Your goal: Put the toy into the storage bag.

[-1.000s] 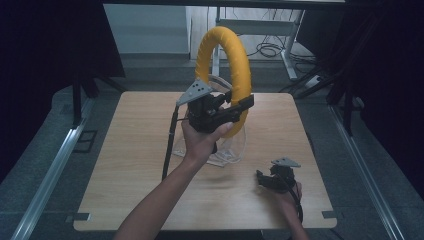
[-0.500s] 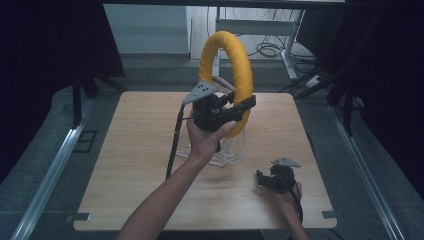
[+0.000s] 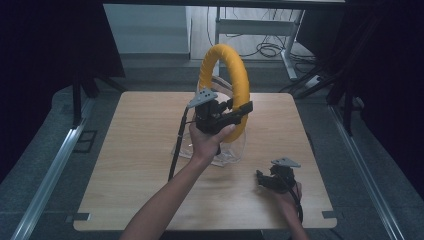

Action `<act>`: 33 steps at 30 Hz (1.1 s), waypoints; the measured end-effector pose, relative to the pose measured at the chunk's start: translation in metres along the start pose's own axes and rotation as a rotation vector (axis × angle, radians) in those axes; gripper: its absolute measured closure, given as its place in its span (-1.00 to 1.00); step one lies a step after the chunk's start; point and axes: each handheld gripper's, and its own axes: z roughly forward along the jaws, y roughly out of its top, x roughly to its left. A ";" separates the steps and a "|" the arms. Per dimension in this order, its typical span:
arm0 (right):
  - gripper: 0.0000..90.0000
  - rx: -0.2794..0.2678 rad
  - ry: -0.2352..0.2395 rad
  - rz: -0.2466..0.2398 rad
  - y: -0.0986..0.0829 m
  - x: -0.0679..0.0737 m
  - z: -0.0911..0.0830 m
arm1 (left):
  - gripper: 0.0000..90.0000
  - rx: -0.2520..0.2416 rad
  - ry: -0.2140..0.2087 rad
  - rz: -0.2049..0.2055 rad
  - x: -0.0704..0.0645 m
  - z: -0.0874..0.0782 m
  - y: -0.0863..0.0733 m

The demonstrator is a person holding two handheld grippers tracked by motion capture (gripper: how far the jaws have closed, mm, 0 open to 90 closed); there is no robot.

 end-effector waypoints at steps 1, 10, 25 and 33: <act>-0.52 0.000 -0.001 0.000 0.000 0.000 0.000 | 0.11 0.003 0.004 -0.008 0.002 0.001 -0.002; -0.52 0.000 0.001 0.002 0.000 0.000 0.000 | 0.11 0.026 0.026 -0.052 0.020 0.006 -0.023; -0.52 0.001 0.002 0.000 0.000 0.000 0.000 | 0.11 0.061 0.069 -0.103 0.040 0.014 -0.054; -0.52 0.001 0.003 0.002 0.000 0.000 0.000 | 0.11 0.048 0.075 -0.139 0.049 0.013 -0.076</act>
